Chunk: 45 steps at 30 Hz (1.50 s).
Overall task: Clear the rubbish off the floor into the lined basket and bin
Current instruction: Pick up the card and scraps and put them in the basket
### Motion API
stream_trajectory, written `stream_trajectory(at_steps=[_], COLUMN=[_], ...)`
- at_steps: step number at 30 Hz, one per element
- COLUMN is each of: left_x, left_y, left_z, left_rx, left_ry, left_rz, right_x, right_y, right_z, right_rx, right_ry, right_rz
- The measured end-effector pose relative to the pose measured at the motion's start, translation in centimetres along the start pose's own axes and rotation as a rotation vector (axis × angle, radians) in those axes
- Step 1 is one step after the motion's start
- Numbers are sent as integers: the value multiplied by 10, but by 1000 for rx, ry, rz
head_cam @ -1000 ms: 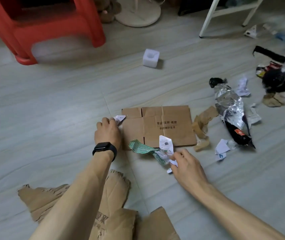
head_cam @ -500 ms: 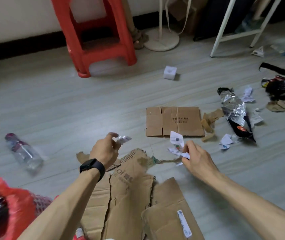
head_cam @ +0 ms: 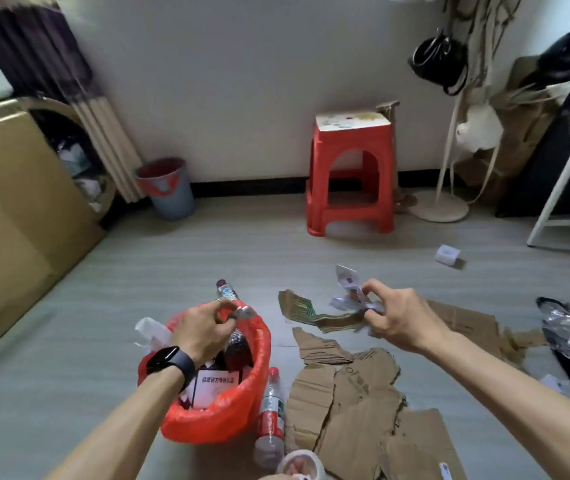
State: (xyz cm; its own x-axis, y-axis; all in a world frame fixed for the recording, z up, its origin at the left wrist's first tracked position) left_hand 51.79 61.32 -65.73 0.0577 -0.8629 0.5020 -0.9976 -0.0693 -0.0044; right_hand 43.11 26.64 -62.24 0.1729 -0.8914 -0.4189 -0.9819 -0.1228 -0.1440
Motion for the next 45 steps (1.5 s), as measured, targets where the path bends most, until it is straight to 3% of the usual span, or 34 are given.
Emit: stream_trajectory(at_steps=[5, 14, 21, 27, 29, 33, 35, 40, 45], left_x=[-72, -134, -166, -172, -170, -168, -171, -164, -141], left_y=[17, 39, 23, 17, 17, 18, 17, 19, 21], left_z=[-38, -12, -8, -9, -4, 3, 1, 2, 43], left_rx=[12, 10, -32, -94, -170, -240, -273, -202, -241], left_ry=[-66, -147, -177, -206, -225, -259, -216, -175, -184], left_rz=[-175, -330, -389, -378, -382, -370, -388, -258, -181], right_x=[-65, -138, -187, -189, -188, -182, -179, -166, -147], right_y=[-13, -60, -94, -106, -104, -90, -87, -88, -80], right_z=[19, 113, 181, 186, 196, 226, 233, 227, 225], right_rx=[57, 16, 11, 93, -13, -555, -643, -448, -198], right_ry=[-79, -148, 23, 145, 162, 11, -49, -157, 41], right_rz=[-41, -105, -157, -161, -236, -270, -267, -281, -337])
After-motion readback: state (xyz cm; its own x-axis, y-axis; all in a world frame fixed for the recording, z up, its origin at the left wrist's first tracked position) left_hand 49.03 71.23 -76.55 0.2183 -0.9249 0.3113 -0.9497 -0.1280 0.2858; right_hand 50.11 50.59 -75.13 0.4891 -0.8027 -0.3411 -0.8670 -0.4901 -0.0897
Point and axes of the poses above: each hand's wrist, its own y-axis away from the middle knuckle, its own z-axis out of the palm, x = y × z, the point moved 2 cm from there along -y, towards the middle knuckle, and after that the axes turned 12 degrees about -z, right-handed, at the moved point
